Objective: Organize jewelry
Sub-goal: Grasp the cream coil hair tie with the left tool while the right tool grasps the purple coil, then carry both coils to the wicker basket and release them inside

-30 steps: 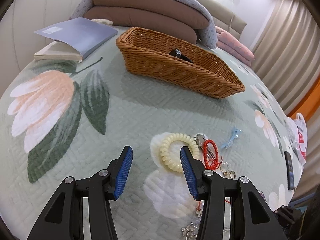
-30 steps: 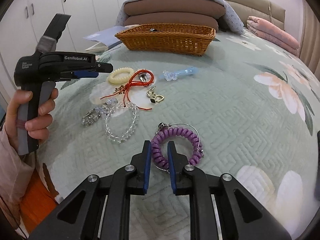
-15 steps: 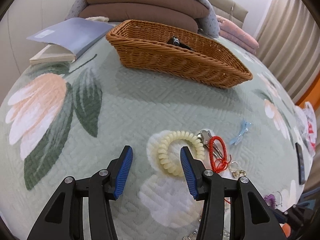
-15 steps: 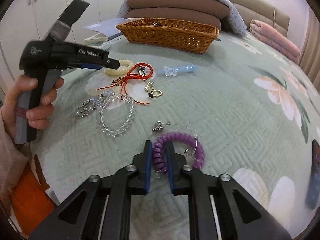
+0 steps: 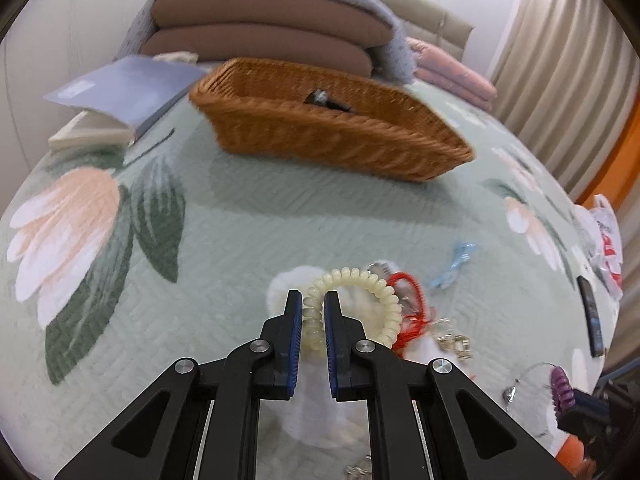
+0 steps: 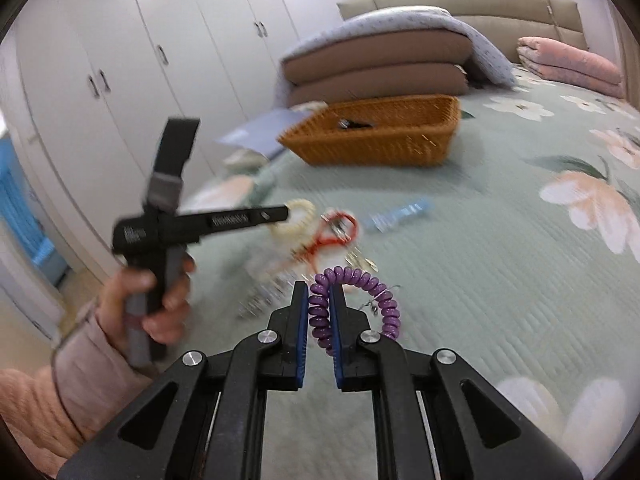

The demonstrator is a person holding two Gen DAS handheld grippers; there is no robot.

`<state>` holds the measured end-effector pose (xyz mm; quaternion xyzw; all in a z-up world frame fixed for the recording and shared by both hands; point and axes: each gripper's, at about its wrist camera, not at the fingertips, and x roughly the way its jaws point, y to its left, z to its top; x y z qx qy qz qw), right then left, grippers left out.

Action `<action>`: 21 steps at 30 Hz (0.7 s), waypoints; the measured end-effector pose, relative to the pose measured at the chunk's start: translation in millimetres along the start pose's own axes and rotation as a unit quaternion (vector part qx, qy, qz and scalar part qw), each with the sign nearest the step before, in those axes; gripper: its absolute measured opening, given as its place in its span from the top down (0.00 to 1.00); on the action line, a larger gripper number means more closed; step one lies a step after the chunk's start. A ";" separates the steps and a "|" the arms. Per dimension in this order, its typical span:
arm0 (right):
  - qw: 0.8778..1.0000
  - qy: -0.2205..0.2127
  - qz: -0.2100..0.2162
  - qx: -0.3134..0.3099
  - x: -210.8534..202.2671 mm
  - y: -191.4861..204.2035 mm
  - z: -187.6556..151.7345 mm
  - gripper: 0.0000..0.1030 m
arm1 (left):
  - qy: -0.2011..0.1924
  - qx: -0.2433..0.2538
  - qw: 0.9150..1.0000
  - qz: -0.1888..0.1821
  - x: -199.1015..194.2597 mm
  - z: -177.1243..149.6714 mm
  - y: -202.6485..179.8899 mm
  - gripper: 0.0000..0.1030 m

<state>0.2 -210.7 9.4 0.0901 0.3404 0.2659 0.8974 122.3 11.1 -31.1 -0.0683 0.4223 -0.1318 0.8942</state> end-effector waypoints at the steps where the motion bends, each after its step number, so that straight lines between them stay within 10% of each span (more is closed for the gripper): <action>1: 0.999 -0.010 0.030 0.013 0.1 -0.8 6.9 0.89 | -0.007 0.003 1.000 -0.004 -3.7 0.6 -1.2 0.89; 7: 0.986 -0.050 0.135 0.084 4.7 -22.4 34.9 0.89 | -0.040 0.001 0.999 -0.032 -26.3 5.7 -2.4 0.89; 14: 0.994 -0.028 0.064 0.089 16.7 -38.6 40.2 0.89 | -0.040 0.005 0.999 -0.033 -26.8 6.3 -3.5 0.89; 21: 0.978 0.040 0.101 0.180 56.1 -76.0 14.5 0.89 | -0.030 0.011 0.999 -0.030 -19.6 3.7 -4.7 0.89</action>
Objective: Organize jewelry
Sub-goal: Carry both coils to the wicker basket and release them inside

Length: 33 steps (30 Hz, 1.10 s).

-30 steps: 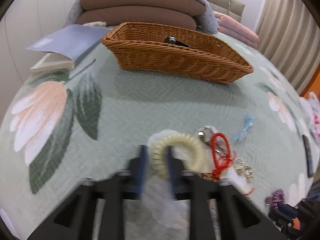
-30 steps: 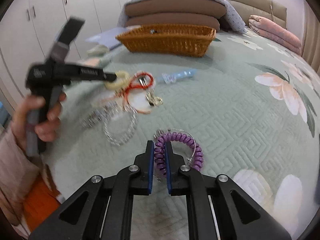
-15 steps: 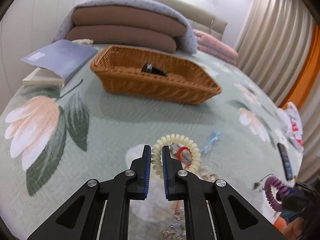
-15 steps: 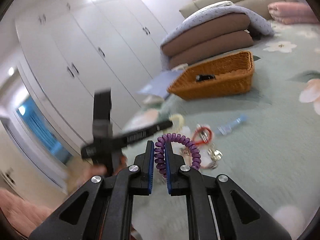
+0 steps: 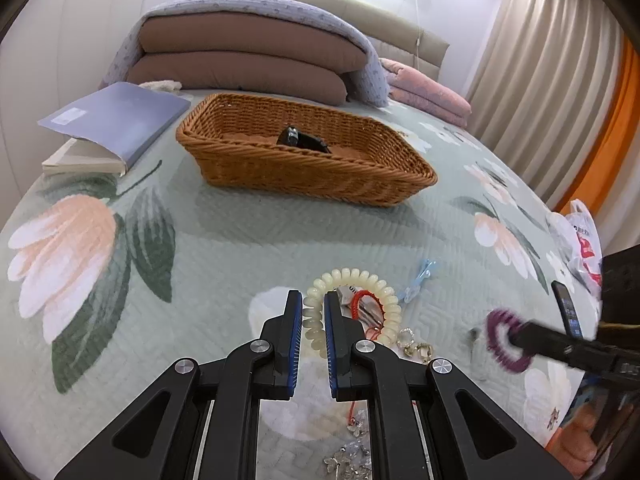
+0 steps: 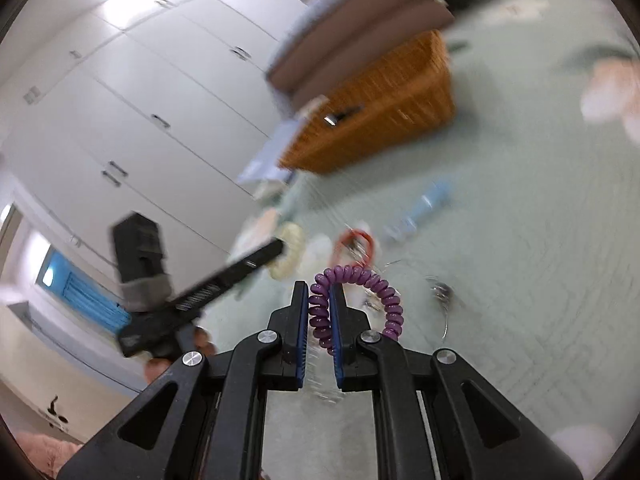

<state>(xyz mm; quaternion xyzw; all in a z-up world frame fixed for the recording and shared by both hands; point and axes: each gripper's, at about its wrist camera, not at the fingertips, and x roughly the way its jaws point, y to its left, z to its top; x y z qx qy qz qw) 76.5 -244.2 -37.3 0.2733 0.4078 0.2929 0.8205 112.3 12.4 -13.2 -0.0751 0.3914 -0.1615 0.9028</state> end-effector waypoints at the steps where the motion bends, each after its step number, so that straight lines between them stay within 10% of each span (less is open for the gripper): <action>1: 1.000 0.004 -0.007 0.000 1.8 -1.2 -2.0 0.88 | 0.002 0.000 1.000 0.001 0.9 -0.3 0.3 0.89; 5: 1.000 0.005 0.012 0.003 -0.8 -2.9 -1.0 0.88 | 0.005 -0.002 1.000 0.001 3.0 -1.7 1.3 0.89; 10: 0.982 -0.003 0.183 0.039 -14.9 2.1 7.9 0.88 | 0.004 0.000 1.000 0.000 2.8 -1.3 0.3 0.89; 20: 0.995 -0.064 0.010 -0.079 -28.5 39.7 57.0 0.88 | -0.011 -0.003 1.000 -0.002 -3.8 13.5 3.1 0.89; 33: 0.952 -0.106 -0.206 -0.201 72.6 63.5 163.5 0.88 | -0.086 -0.023 0.996 0.027 22.9 125.3 17.2 0.89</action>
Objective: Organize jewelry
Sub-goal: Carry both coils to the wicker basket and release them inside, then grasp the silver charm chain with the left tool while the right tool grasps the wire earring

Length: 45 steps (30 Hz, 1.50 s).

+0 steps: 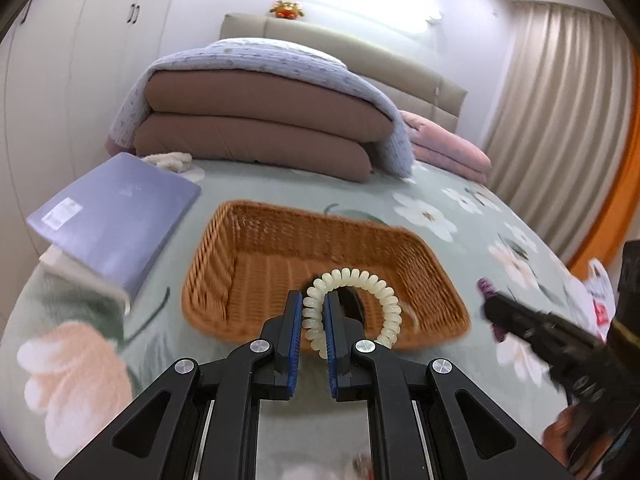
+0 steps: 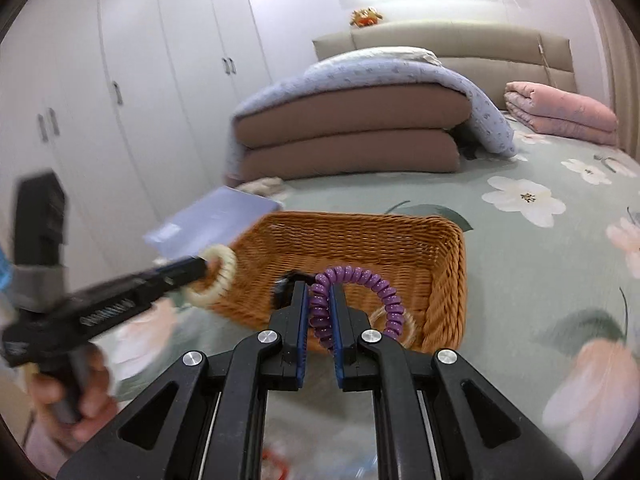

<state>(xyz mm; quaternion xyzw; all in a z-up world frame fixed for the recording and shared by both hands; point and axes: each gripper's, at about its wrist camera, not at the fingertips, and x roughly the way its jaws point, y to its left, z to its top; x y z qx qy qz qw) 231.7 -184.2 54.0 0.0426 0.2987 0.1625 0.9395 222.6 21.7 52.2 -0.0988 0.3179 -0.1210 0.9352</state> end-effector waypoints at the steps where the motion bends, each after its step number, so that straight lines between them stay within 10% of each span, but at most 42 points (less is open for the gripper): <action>1: 1.000 0.007 -0.012 -0.001 13.2 -2.0 1.2 0.88 | 0.000 -0.005 1.000 0.003 5.9 4.3 2.5 0.89; 14: 0.999 0.029 -0.013 0.030 54.3 -32.2 -3.9 0.83 | 0.026 0.000 0.998 0.065 73.3 10.7 17.5 0.87; 20: 0.999 0.023 -0.002 0.035 26.6 -29.7 -8.3 0.76 | 0.008 0.012 0.998 0.061 55.9 11.0 10.3 0.53; 26: 1.000 0.018 0.013 0.011 -33.6 -10.5 -41.8 0.76 | -0.004 0.035 0.999 0.041 13.2 1.5 -5.0 0.53; 45: 0.997 0.071 0.016 0.012 -148.4 -5.9 -189.0 0.76 | 0.087 0.042 0.995 -0.015 -107.1 -162.8 -10.0 0.53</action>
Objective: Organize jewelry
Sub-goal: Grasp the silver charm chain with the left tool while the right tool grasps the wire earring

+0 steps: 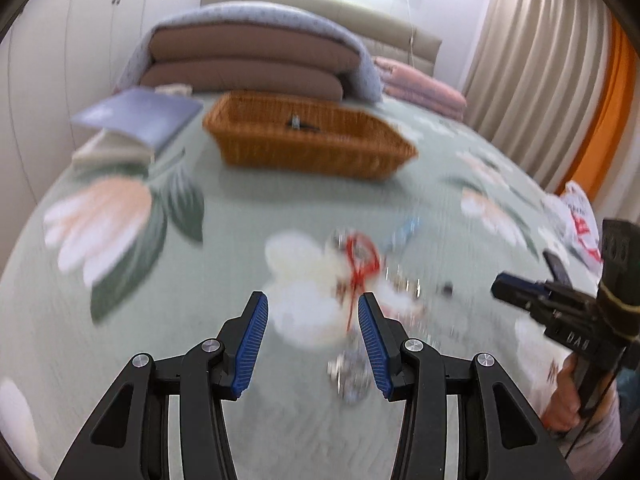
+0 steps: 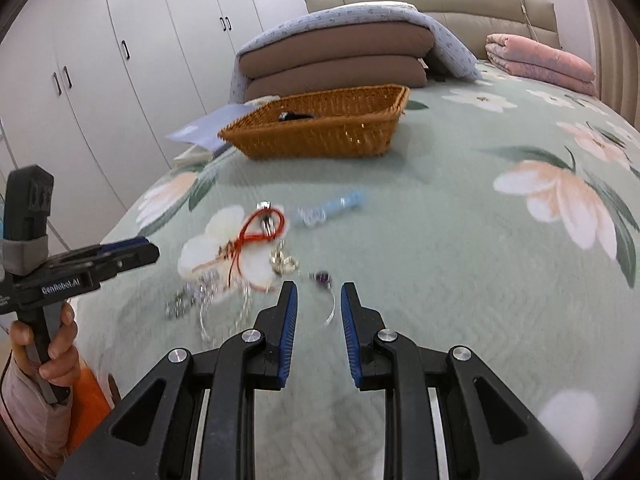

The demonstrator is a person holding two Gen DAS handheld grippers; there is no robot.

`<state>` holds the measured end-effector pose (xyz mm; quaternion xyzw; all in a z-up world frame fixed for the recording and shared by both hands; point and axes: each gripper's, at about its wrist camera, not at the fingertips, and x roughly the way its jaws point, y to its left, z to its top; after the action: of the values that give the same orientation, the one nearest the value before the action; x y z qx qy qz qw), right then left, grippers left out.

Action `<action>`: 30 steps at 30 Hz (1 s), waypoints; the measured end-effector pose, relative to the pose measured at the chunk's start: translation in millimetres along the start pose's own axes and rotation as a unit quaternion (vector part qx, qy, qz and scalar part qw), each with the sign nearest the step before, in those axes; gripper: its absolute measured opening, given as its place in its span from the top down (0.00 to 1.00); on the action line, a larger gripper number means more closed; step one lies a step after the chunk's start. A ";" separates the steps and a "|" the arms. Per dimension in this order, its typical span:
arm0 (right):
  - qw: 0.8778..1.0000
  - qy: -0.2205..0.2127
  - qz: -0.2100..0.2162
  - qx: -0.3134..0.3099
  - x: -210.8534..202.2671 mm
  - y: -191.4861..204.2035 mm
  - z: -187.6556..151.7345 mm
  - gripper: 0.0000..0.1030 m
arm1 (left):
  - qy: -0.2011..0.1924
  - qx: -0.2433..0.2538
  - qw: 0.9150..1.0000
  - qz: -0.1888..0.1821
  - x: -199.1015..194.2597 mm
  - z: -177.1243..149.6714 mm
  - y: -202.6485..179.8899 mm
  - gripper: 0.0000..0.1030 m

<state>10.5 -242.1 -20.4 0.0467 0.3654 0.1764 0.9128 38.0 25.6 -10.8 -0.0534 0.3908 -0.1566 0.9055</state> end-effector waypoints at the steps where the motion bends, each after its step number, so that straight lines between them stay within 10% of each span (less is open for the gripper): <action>1: 1.000 -0.001 -0.003 -0.003 -0.5 1.0 -1.0 0.76 | 0.006 -0.002 1.000 -0.001 1.4 -5.9 1.0 0.53; 27: 0.992 0.078 -0.063 -0.083 70.3 20.2 16.6 0.87 | 0.055 0.046 0.997 -0.012 26.8 -34.9 -20.3 0.67; 30: 0.994 0.072 -0.050 -0.071 66.0 16.0 16.1 0.87 | 0.059 0.044 0.997 -0.030 28.2 -35.2 -22.8 0.88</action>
<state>61.2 -202.9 -48.1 -0.0497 0.4187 0.1592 0.8927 25.2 -4.3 -49.5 -0.0160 0.4345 -0.2039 0.8771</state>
